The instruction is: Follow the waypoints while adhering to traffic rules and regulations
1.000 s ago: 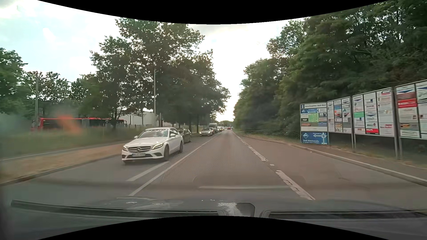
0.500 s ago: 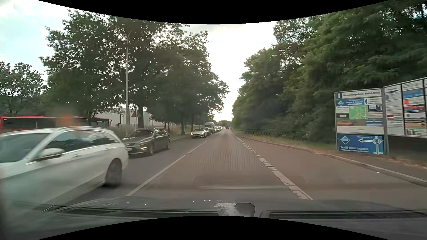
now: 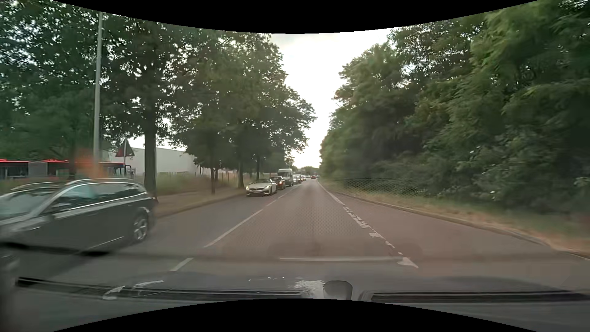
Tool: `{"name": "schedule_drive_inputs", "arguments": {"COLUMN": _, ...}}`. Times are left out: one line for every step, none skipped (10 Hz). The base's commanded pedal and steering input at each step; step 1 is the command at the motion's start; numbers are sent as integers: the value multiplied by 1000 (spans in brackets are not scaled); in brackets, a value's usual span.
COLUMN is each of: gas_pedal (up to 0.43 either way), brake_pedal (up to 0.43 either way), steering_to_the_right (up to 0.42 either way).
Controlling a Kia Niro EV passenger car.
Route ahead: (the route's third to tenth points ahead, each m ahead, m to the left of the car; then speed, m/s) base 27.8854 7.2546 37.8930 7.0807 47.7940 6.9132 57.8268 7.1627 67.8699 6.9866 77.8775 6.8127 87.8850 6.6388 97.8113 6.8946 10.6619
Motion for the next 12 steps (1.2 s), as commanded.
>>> {"name": "schedule_drive_inputs", "arguments": {"gas_pedal": 79, "brake_pedal": 0, "steering_to_the_right": -1}}
{"name": "schedule_drive_inputs", "arguments": {"gas_pedal": 79, "brake_pedal": 0, "steering_to_the_right": -2}}
{"name": "schedule_drive_inputs", "arguments": {"gas_pedal": 67, "brake_pedal": 0, "steering_to_the_right": -4}}
{"name": "schedule_drive_inputs", "arguments": {"gas_pedal": 67, "brake_pedal": 0, "steering_to_the_right": -4}}
{"name": "schedule_drive_inputs", "arguments": {"gas_pedal": 67, "brake_pedal": 0, "steering_to_the_right": -4}}
{"name": "schedule_drive_inputs", "arguments": {"gas_pedal": 67, "brake_pedal": 0, "steering_to_the_right": -4}}
{"name": "schedule_drive_inputs", "arguments": {"gas_pedal": 67, "brake_pedal": 0, "steering_to_the_right": -4}}
{"name": "schedule_drive_inputs", "arguments": {"gas_pedal": 67, "brake_pedal": 0, "steering_to_the_right": -5}}
{"name": "schedule_drive_inputs", "arguments": {"gas_pedal": 67, "brake_pedal": 0, "steering_to_the_right": -4}}
{"name": "schedule_drive_inputs", "arguments": {"gas_pedal": 67, "brake_pedal": 0, "steering_to_the_right": -3}}
{"name": "schedule_drive_inputs", "arguments": {"gas_pedal": 67, "brake_pedal": 0, "steering_to_the_right": -3}}
{"name": "schedule_drive_inputs", "arguments": {"gas_pedal": 67, "brake_pedal": 0, "steering_to_the_right": -4}}
